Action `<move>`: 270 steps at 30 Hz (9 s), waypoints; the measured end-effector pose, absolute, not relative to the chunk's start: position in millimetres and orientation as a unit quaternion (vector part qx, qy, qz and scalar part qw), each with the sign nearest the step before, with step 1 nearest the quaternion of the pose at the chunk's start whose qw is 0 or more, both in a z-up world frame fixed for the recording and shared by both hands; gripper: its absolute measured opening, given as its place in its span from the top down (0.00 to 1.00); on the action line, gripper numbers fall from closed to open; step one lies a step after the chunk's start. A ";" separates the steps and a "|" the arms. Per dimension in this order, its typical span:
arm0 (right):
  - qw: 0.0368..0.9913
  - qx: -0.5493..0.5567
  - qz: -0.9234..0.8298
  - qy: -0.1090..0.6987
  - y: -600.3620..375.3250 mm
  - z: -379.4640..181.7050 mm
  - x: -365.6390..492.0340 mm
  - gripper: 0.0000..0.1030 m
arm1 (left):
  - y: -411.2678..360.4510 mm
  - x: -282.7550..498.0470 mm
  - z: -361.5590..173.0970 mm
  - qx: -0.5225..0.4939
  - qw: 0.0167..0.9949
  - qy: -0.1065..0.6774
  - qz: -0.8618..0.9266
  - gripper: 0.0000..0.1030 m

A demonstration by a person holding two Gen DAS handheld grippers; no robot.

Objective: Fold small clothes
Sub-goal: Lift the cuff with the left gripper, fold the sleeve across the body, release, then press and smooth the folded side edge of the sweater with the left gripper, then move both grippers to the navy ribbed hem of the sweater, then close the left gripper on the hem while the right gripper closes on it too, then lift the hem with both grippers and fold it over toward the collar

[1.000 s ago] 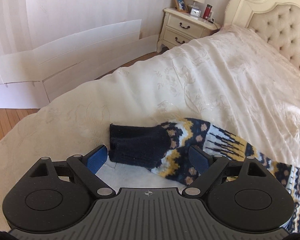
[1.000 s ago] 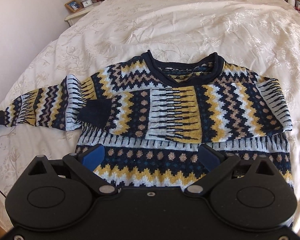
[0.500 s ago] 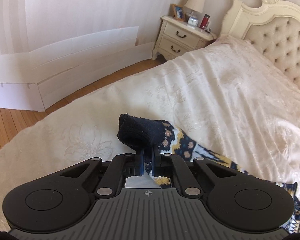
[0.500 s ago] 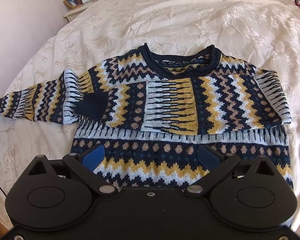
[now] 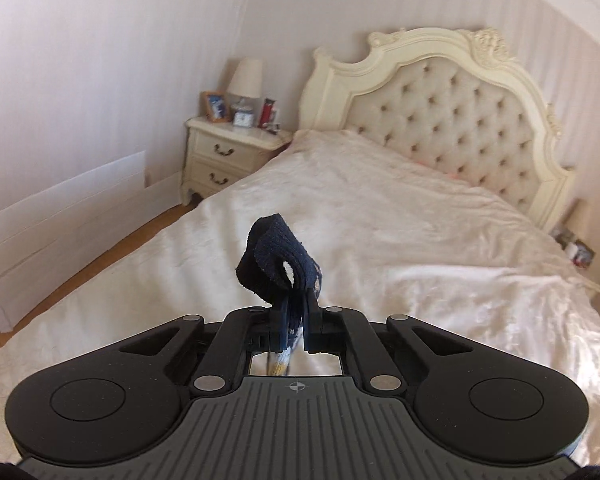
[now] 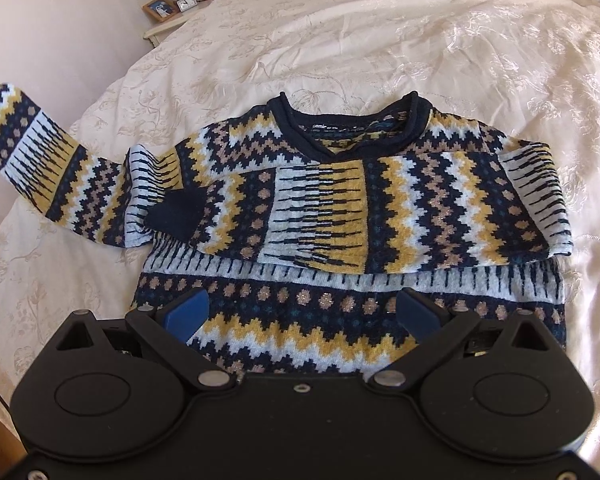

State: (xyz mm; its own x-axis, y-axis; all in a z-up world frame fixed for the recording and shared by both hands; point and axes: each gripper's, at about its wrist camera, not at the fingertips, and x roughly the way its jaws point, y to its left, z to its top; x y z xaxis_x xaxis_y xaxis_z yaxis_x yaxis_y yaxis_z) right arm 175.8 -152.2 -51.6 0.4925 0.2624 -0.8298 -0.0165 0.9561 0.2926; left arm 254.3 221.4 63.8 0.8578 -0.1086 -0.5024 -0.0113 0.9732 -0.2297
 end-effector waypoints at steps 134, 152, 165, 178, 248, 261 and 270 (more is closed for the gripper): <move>0.796 0.182 -0.096 0.570 -189.8 -99.6 101.3 0.03 | 127.1 209.2 -198.8 0.018 0.804 0.583 -0.118 0.01; 0.791 0.193 -0.087 0.575 -216.5 -95.6 20.3 0.01 | 131.0 161.4 -181.8 0.004 0.812 0.574 -0.103 0.19; 0.783 0.197 -0.002 0.590 -251.8 -110.4 -21.9 0.01 | 110.8 39.7 -176.3 -0.015 0.810 0.582 -0.073 0.20; 0.753 0.209 0.071 0.620 -258.4 -135.3 -32.2 0.01 | 110.3 17.7 -180.7 -0.009 0.817 0.573 -0.065 0.20; 0.742 0.303 0.185 0.569 -258.3 -103.8 -27.0 0.86 | 143.4 -3.5 -173.7 -0.099 0.808 0.571 -0.107 0.64; 0.734 0.287 0.185 0.587 -260.0 -112.2 -32.1 0.84 | 120.5 -4.9 -191.7 -0.096 0.808 0.565 -0.137 0.55; 0.738 0.314 0.185 0.568 -267.9 -103.6 -34.2 0.85 | 131.2 -2.6 -178.7 -0.183 0.787 0.561 -0.182 0.91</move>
State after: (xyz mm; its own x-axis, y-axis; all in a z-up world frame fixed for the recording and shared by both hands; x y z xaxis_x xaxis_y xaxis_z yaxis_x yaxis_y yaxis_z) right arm -34.2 -267.9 -103.6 0.2857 0.6297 -0.7224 0.0853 0.7341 0.6736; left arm -2.6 131.2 -178.7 0.3046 -0.4910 -0.8162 0.0804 0.8671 -0.4916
